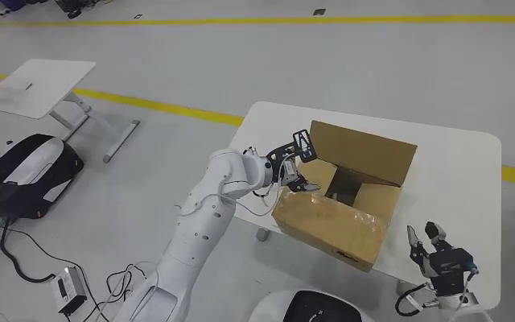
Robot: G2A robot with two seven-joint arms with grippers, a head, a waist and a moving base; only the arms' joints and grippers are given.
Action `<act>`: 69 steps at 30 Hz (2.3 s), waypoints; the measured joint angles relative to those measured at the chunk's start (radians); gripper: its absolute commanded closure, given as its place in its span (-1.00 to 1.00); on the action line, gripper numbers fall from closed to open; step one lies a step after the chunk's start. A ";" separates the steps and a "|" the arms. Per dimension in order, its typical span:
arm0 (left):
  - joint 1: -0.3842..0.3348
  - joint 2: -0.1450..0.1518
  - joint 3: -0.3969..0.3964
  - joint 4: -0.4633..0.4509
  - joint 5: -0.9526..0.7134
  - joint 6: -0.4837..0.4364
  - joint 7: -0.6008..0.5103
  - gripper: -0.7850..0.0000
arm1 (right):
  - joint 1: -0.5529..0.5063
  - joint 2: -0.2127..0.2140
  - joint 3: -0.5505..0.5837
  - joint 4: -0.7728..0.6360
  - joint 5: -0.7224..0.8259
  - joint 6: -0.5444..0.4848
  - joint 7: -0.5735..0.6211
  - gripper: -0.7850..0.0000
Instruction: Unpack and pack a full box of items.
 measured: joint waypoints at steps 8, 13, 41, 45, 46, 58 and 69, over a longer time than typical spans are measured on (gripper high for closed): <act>0.000 0.000 0.000 0.000 0.000 0.000 0.000 -1.00 | -0.105 0.025 0.041 -0.071 -0.091 -0.152 -0.128 1.00; 0.000 0.000 0.000 0.000 0.000 0.000 0.000 -1.00 | -0.179 0.040 0.060 -0.112 -0.158 -0.223 -0.200 1.00; 0.000 0.000 0.000 0.000 0.000 0.000 0.000 -1.00 | 0.017 0.070 -0.093 0.041 -0.336 -0.339 -0.072 1.00; 0.000 0.000 0.000 0.000 0.000 0.000 0.000 -1.00 | 0.031 0.071 -0.084 0.048 -0.299 -0.317 -0.060 1.00; 0.000 0.000 0.000 0.000 0.000 0.000 0.000 -1.00 | 0.031 0.071 -0.080 0.049 -0.291 -0.307 -0.055 1.00; 0.008 -0.002 -0.004 0.068 -0.156 0.070 -0.030 -1.00 | -0.021 0.078 -0.012 -0.006 -0.183 -0.180 -0.033 1.00; -0.043 0.022 -0.055 0.127 -0.630 0.240 -0.333 -1.00 | -0.115 0.090 0.094 -0.135 -0.095 -0.134 -0.129 1.00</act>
